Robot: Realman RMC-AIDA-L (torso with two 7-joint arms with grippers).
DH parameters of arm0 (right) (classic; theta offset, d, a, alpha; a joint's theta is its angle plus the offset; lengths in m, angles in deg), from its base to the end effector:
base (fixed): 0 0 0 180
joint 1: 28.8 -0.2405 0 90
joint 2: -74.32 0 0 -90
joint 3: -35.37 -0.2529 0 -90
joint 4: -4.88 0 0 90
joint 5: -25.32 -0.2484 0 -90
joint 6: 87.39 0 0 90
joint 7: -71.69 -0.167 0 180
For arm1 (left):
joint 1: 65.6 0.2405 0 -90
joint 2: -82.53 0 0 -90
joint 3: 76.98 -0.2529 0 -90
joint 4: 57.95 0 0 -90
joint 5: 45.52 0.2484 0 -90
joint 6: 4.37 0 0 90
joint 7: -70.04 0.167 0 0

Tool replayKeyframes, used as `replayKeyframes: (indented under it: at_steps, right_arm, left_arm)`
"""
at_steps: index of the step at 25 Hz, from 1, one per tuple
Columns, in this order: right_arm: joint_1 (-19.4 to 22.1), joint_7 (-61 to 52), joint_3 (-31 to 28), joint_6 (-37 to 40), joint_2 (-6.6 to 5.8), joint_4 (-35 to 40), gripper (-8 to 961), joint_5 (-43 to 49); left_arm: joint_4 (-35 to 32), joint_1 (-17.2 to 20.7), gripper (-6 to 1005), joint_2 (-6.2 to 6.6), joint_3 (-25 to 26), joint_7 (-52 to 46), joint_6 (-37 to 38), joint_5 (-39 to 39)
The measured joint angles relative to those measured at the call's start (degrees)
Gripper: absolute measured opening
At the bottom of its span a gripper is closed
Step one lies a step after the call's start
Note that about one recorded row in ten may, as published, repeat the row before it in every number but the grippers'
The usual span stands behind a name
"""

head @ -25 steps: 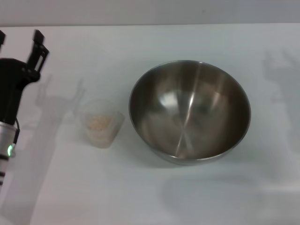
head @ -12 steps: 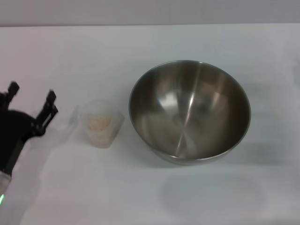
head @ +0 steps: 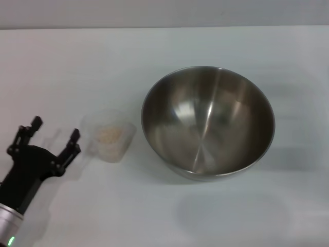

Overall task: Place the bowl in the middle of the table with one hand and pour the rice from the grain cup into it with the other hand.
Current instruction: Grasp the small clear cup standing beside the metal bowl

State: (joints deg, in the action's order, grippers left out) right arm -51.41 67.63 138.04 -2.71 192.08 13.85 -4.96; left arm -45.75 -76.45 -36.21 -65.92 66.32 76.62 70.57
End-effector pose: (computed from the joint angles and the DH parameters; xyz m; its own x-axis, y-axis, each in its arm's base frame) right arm 0.3434 0.3563 0.0486 0.7187 0.3913 -0.5748 -0.6400 0.0490 -0.7669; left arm -0.3573 0.2417 -0.0888 0.7484 -0.0134 0.6631 0.6104 -0.3771 -0.6965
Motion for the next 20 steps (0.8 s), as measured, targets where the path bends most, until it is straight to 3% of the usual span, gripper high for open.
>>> replayKeyframes:
  at_steps: [20]
  right_arm:
    - [0.3,0.7,-0.1,-0.2,-0.18,-0.1,433,0.0]
  left_arm:
    - [-0.1,-6.2,866,-0.16,-0.5,0.7,-8.8,0.1]
